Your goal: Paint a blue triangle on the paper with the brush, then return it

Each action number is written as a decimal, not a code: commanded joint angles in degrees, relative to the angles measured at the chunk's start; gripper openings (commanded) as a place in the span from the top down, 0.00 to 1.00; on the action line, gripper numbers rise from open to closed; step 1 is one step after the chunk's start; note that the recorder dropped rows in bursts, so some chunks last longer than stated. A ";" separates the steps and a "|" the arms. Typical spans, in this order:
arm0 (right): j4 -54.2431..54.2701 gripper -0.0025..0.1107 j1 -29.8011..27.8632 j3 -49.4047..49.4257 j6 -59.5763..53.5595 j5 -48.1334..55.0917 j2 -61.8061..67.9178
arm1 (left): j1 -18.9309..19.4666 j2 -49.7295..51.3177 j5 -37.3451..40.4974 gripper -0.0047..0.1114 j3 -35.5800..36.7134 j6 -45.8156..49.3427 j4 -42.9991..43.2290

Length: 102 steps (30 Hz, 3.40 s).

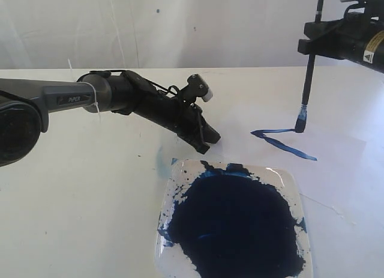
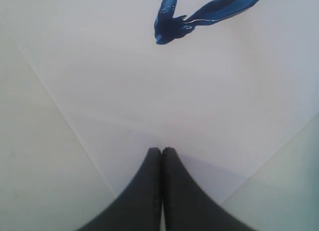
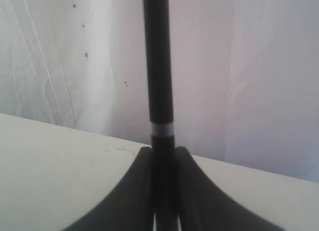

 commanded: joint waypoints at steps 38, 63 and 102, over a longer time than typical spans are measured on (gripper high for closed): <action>8.31 0.98 -0.49 -0.40 -7.17 -2.95 3.56 | -0.17 -0.24 1.66 0.96 -0.16 0.41 -0.36; -0.75 0.98 -0.49 -0.40 4.52 6.61 0.71 | -0.17 -0.24 1.66 0.96 -0.16 0.41 -0.36; -25.51 0.98 -0.49 3.60 29.67 15.58 -9.71 | -0.17 -0.24 1.66 0.96 -0.16 0.41 -0.36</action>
